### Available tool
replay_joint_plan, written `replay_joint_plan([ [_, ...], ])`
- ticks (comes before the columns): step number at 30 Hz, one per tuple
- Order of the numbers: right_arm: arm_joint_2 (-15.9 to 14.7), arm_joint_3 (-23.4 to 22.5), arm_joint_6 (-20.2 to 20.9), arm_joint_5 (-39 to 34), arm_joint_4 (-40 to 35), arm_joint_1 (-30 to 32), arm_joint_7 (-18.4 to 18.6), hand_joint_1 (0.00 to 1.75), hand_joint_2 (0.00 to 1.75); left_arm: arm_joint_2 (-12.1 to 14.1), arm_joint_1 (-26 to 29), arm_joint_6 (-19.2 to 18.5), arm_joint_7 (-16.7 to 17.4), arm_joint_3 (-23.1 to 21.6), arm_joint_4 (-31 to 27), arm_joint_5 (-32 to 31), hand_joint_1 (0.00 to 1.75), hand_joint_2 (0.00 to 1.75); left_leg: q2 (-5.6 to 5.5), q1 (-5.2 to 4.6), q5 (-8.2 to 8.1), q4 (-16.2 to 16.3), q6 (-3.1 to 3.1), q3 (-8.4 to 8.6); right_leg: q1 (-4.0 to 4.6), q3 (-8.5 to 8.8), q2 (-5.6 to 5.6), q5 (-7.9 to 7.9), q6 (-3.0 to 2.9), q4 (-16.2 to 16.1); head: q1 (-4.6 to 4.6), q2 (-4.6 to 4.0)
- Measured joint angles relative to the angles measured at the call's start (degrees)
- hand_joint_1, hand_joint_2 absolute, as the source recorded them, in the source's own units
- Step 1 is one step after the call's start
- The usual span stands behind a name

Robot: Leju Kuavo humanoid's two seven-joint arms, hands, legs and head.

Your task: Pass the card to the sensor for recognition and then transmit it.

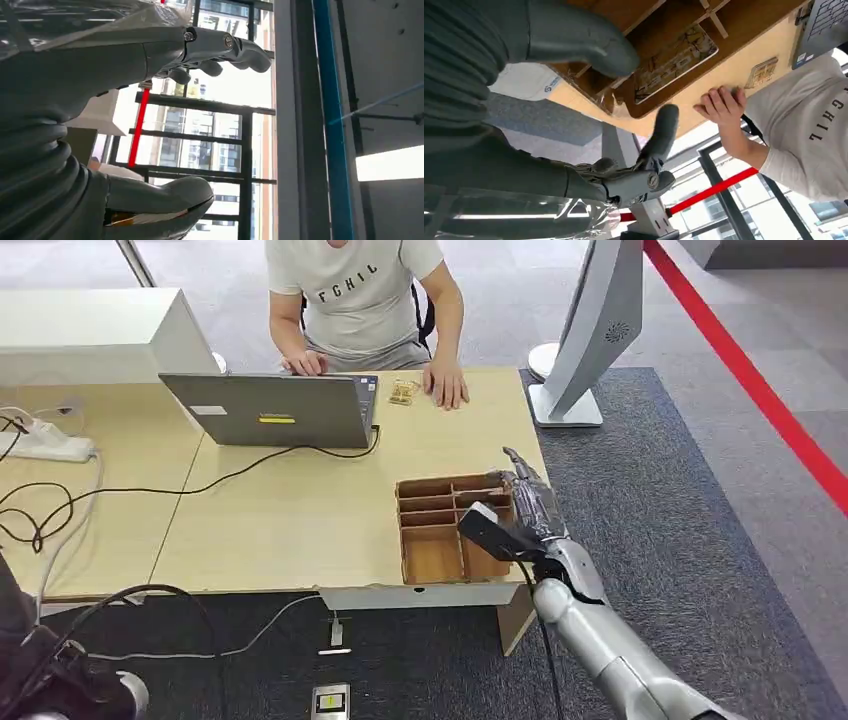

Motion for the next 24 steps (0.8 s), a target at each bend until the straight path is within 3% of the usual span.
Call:
replay_joint_plan([
  [8, 0.4, 0.0, 0.0, -0.2, 1.4, -0.5, -0.2, 1.69, 1.75, 0.0, 0.0, 0.0, 0.1, 0.0, 0.0, 0.2, 0.0, 1.75, 0.0, 0.0, 0.0, 0.0, 0.0, 0.01, 0.0, 0.0, 0.0, 0.0, 0.0, 0.0, 0.0, 0.0],
  [10, 0.4, 0.0, 0.0, -0.2, 1.6, -0.6, -0.3, 1.5, 1.75, 0.0, 0.0, 0.0, 0.0, 0.0, 0.1, 0.2, 0.0, 1.75, 0.0, 0.0, 0.0, 0.0, 0.0, 0.01, 0.0, 0.0, 0.0, 0.0, 0.0, 0.0, 0.0, 0.0],
  [12, 0.5, 0.0, 0.0, -0.2, 1.9, -0.7, -0.3, 1.08, 1.75, 0.0, 0.0, 0.0, -0.1, 0.0, 0.1, 0.3, 0.0, 1.75, 0.0, 0.0, 0.0, 0.0, 0.0, 0.01, 0.0, 0.0, 0.0, 0.0, 0.0, 0.0, -0.02, 0.0],
  [14, 0.7, 0.1, 0.1, -0.1, 2.3, -0.7, -0.5, 1.03, 1.75, 0.0, 0.0, 0.0, -0.2, 0.0, 0.1, 0.3, 0.0, 1.75, 0.0, 0.0, 0.0, 0.0, 0.0, 0.01, 0.0, 0.0, 0.0, 0.0, 0.0, 0.0, -0.02, 0.0],
  [18, 1.0, 0.3, 0.1, 0.1, 2.8, -0.9, -0.6, 0.31, 1.75, 0.0, 0.0, 0.0, -0.2, 0.0, 0.1, 0.3, 0.0, 1.75, 0.0, 0.0, 0.0, 0.0, 0.0, 0.01, 0.0, 0.01, 0.0, 0.0, 0.0, 0.0, 0.0, 0.0],
  [21, 1.3, 0.3, 0.2, 0.2, 3.4, -1.0, -0.7, 0.35, 1.75, 0.0, 0.1, 0.0, -0.2, 0.0, 0.1, 0.2, 0.0, 1.75, 0.0, 0.0, 0.0, 0.0, 0.0, 0.01, 0.0, 0.01, 0.0, 0.0, 0.0, 0.0, 0.0, 0.0],
  [24, 1.5, 0.4, 0.2, 0.2, 3.8, -1.1, -1.0, 0.24, 1.75, 0.0, 0.1, 0.0, -0.2, 0.0, 0.1, 0.2, 0.0, 1.75, 0.0, 0.0, 0.0, 0.0, 0.0, 0.0, 0.0, 0.01, 0.0, 0.0, 0.0, 0.0, 0.0, 0.0],
])
